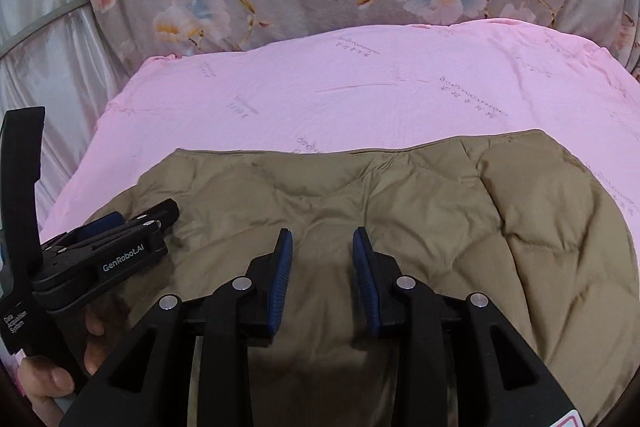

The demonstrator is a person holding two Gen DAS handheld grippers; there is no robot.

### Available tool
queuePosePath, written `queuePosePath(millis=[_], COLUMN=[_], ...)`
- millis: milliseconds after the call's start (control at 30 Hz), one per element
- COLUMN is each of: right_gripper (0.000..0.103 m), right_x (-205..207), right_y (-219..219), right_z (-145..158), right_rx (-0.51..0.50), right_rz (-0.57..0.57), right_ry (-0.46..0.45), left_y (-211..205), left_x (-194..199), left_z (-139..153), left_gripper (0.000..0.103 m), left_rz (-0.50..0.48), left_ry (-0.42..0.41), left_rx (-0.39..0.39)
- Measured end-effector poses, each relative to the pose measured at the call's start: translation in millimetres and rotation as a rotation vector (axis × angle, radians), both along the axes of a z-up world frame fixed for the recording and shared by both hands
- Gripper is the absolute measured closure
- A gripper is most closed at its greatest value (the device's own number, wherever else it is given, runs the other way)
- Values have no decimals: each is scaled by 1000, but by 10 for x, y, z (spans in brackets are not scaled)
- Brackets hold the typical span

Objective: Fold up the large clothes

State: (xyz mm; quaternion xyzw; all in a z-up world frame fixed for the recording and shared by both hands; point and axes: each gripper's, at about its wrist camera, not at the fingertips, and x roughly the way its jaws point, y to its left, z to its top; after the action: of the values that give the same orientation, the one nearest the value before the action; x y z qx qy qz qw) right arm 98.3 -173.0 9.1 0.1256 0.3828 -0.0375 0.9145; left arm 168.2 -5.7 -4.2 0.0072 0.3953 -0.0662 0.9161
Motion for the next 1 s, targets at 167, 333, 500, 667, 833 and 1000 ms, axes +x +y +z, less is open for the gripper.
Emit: queuePosePath(millis=[167,333,500,667,833,1000], right_gripper=[72,74,74,74,74,73], right_x=[-233,-305,-314,-313,-447,-689], right_y=[103,165,155,142,277,382], right_z=[-79,-215,-294,-295,-174,-76], right_rx=[-35,-94,-103,-101,-141,-97], right_rz=[8,3,-1,0,0,45], right_ry=[12,-4,-8,-2,3,-1], left_y=[-152,-292,-306,-300,-34,711], left_x=[-468,-625,-642,-653,-911,-1392], left_z=[-6,-281,-363,-372,-245,-304], left_gripper=[27,26,26,26,25,11], left_rz=[-102,-84,-76,-72,-68,7], left_ry=[3,-34,-55,-59,-26,-5], left_rx=[-13,59,72,74,-34,-157])
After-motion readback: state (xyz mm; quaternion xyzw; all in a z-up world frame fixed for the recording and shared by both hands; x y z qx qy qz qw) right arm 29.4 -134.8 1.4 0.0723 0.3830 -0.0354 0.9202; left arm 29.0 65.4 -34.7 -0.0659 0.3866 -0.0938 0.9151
